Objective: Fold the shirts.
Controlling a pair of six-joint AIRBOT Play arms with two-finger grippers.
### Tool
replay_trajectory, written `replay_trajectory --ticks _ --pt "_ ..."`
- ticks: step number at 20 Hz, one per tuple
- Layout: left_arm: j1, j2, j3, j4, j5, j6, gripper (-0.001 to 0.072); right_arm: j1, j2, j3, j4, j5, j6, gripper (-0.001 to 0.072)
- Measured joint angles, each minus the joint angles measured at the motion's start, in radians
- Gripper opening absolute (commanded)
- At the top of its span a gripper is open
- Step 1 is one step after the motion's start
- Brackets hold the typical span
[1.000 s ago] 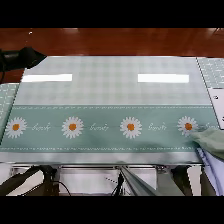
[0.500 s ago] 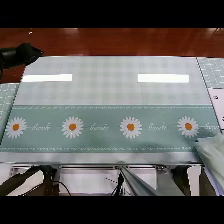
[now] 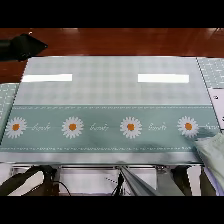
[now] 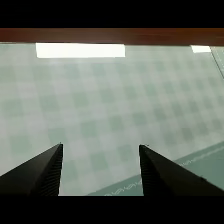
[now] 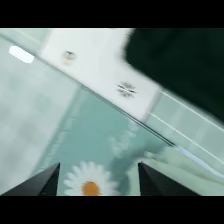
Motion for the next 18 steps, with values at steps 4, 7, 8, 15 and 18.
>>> replay_trajectory --ticks 4,7,8,15,18 --pt "-0.152 0.002 0.029 0.269 -0.099 -0.088 0.0569 0.283 -0.063 0.000 0.029 -0.003 -0.080 0.0579" --pt "-0.312 -0.001 0.035 0.617 -0.170 -0.233 0.0654 0.570 -0.120 0.000 -0.144 0.000 -0.093 0.0596" --pt "-0.360 -0.002 0.037 0.708 -0.183 -0.272 0.0702 0.656 -0.141 -0.002 -0.195 -0.001 -0.092 0.0612" --pt "-0.505 -0.016 0.040 0.945 -0.220 -0.457 0.0681 1.023 -0.294 -0.054 -0.368 0.007 0.017 0.0610" --pt "-0.516 -0.031 0.039 0.941 -0.224 -0.488 0.0681 1.067 -0.305 -0.061 -0.390 -0.003 0.029 0.0553"
